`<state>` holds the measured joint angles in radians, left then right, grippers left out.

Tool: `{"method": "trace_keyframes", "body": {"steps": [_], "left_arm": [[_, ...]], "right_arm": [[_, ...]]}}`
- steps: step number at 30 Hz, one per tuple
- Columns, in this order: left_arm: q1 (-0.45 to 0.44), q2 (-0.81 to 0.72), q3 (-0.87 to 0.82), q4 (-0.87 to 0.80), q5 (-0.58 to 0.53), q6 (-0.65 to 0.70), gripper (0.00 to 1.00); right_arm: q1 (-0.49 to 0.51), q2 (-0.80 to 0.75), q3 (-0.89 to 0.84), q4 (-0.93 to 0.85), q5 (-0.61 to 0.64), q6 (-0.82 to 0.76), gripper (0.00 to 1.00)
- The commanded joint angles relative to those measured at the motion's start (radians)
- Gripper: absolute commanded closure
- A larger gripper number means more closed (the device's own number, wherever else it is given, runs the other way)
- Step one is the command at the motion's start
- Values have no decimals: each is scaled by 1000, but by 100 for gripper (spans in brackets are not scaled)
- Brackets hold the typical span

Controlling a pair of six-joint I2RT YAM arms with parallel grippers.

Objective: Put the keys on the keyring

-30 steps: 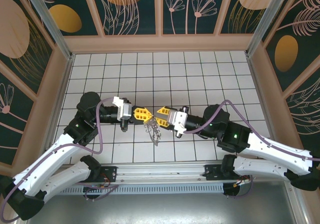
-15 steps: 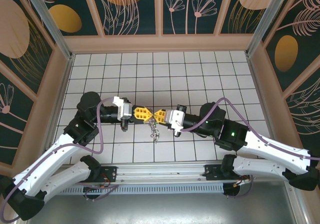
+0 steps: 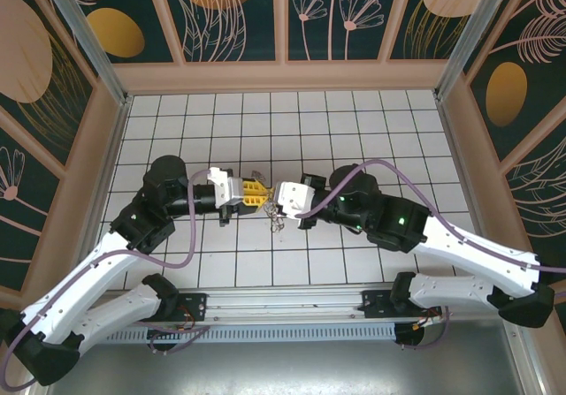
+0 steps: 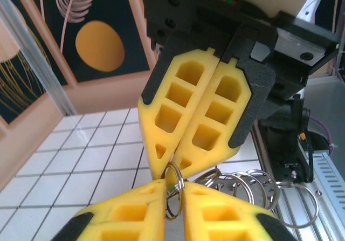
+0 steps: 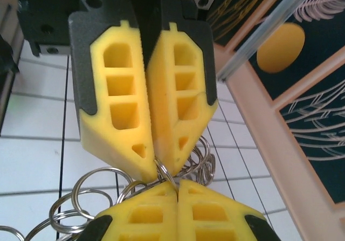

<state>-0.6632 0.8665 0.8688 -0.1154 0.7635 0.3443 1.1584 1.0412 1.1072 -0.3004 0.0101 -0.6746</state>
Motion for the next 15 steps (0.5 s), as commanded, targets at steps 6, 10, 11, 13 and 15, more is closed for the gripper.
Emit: {"method": "trace_keyframes", "body": {"steps": [6,10,11,13,15], "left_arm": [[-8,19,27,0,-52,21,100],[-8,-2,-11,70,-61,-31,100],[-8,-11,-24,95,-52,-45,100],[-7,-25,-41,138,-20,-66,100],[-9,-33,-50,183,25,-93,100]], "right_arm": [[56,139,134,-120,122,-62,100],[62,100,102,-82,84,-37,100],[61,88,86,-68,71,-26,100],[57,60,59,-47,46,-9,94],[55,34,36,-27,9,0,89]]}}
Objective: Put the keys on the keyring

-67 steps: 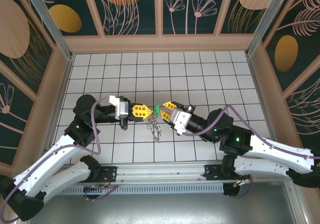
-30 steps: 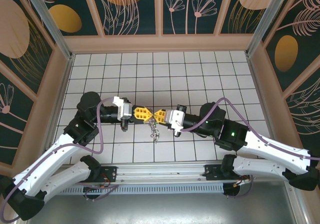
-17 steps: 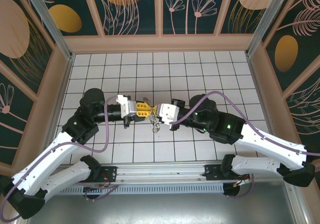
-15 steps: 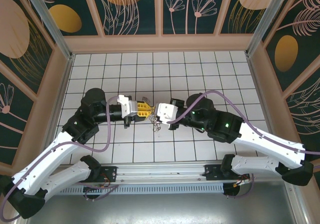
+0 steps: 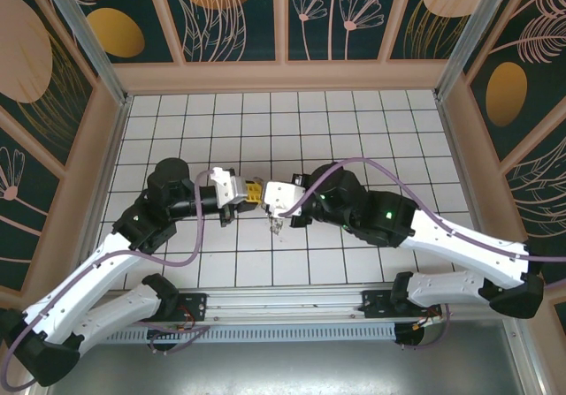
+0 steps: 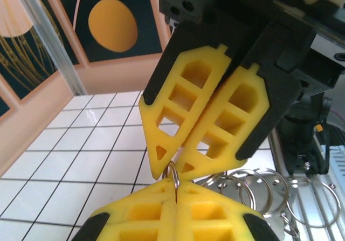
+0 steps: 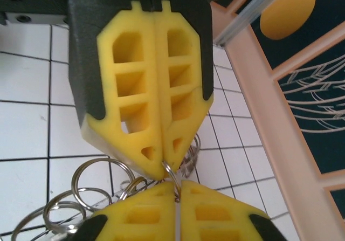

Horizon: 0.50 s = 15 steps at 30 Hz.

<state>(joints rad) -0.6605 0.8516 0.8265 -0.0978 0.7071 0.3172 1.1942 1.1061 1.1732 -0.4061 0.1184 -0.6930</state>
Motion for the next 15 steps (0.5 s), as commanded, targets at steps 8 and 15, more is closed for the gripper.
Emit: {"method": "trace_keyframes", "body": {"steps": [8,15], "left_arm": [[-11,-37,0,287,256,-153,100],[-10,-52,-17,329,295,-189,100]], "right_arm": [[-13,-90,-73,123,-255,53,83],[-16,-99,-78,140,-256,57,99]]}}
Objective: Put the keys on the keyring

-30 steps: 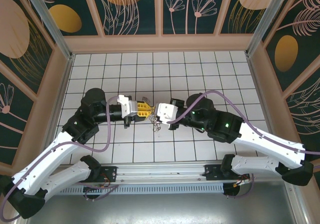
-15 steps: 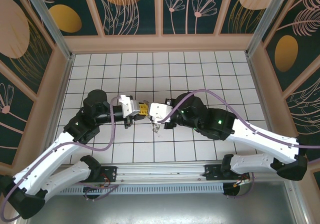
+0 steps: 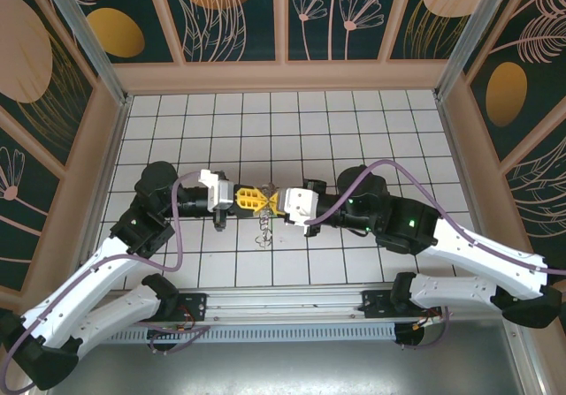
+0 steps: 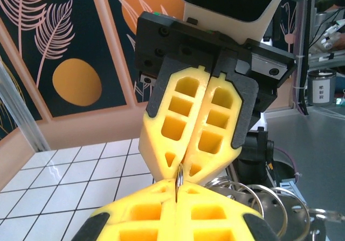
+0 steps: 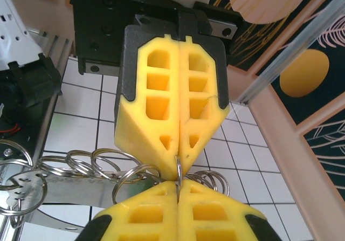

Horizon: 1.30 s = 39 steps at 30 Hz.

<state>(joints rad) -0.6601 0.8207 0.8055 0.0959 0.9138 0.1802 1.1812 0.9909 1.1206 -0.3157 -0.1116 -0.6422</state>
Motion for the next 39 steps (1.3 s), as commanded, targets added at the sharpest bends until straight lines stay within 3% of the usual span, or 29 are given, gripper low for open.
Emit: {"method": "trace_keyframes", "body": {"steps": [1,4,12,22,24,32,39], "left_arm": [[-10,-25,-1,151,91,-63,100],[-11,-28,-3,144,74,-64,100],[-11,8,86,-159,-110,122,97],[-12,53,81,-221,-205,143,87],[-11,57,78,-218,-200,139,100],[-12,21,28,-136,-189,107,100],[-11,-24,-20,34,-49,34,100]], "right_arm": [[-5,16,-25,51,-19,7,100],[-5,20,-19,51,16,2,100],[-6,124,69,-52,135,-44,100],[20,230,145,-116,205,-117,100],[28,246,155,-127,220,-129,100],[30,189,121,-102,164,-90,100],[13,70,27,-7,27,-22,82]]}}
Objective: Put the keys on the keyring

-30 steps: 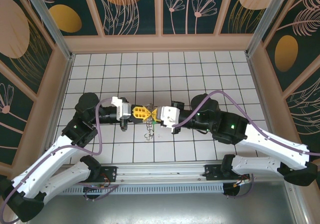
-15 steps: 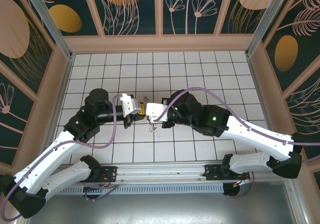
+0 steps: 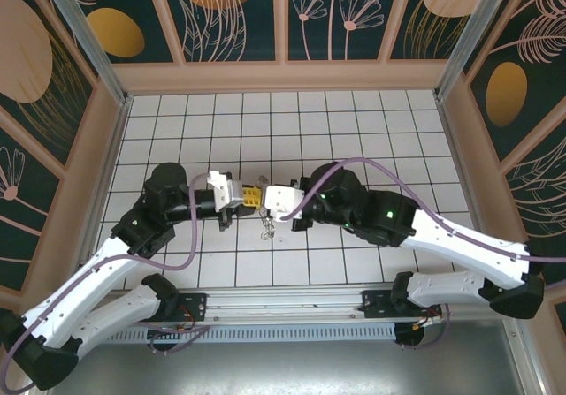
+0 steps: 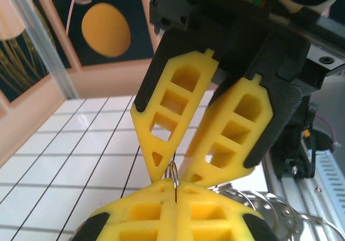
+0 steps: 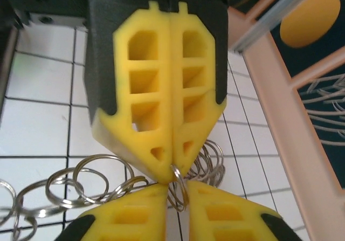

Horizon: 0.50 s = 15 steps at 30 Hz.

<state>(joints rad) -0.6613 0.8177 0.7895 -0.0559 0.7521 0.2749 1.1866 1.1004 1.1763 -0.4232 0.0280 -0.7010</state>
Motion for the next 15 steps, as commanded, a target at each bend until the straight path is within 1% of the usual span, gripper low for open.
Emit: {"method": "trace_keyframes", "body": {"steps": [1,4,7,11,15], "left_arm": [[-10,-22,-4,204,133,-70,100],[-10,-19,5,240,180,-91,100],[-11,-17,22,236,206,-91,100],[-10,-21,26,247,220,-99,100],[-10,-21,25,249,219,-107,100]], "right_arm": [[5,-49,-33,110,-125,42,82],[-3,-64,-34,116,-153,51,84],[-6,-75,-35,113,-160,54,93],[-10,-82,-41,121,-166,57,100],[-12,-81,-40,125,-142,52,100]]}}
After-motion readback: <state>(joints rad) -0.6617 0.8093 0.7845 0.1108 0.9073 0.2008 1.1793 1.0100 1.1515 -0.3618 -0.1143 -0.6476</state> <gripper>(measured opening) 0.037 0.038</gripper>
